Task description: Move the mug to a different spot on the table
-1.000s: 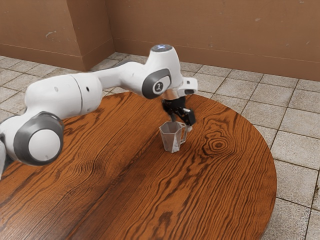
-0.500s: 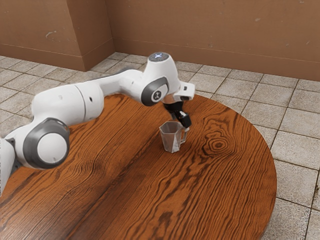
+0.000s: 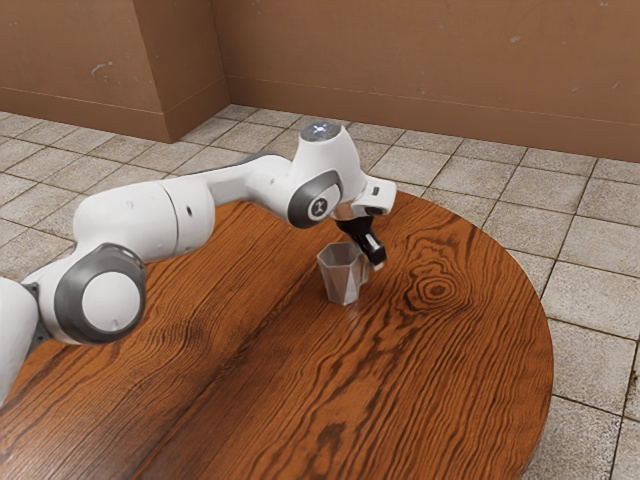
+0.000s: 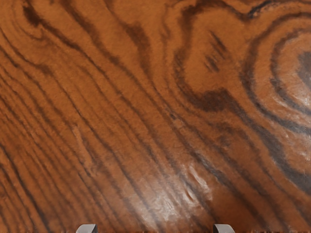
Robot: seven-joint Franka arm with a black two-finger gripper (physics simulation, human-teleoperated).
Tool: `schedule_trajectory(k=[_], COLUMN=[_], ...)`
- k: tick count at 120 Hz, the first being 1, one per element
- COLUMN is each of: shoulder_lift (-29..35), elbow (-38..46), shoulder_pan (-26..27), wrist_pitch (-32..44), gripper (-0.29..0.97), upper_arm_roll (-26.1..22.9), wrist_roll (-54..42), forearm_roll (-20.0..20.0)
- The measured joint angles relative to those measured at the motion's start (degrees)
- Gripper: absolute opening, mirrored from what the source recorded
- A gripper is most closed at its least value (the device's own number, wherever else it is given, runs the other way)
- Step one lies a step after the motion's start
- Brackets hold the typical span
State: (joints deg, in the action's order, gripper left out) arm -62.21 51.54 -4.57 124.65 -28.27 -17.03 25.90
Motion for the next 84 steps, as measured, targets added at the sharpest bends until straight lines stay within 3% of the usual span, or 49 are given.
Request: schedule_trajectory(k=[46,84], shoulder_lift=[0.6,0.8], elbow=[0.1,0.0], shoulder_pan=[0.1,0.1], wrist_pitch=[-7.5,-11.4], gripper=[0.2,0.06], upper_arm_roll=[-0.1,-0.1], wrist_roll=[1.4,2.3], forearm_roll=[0.3,2.6])
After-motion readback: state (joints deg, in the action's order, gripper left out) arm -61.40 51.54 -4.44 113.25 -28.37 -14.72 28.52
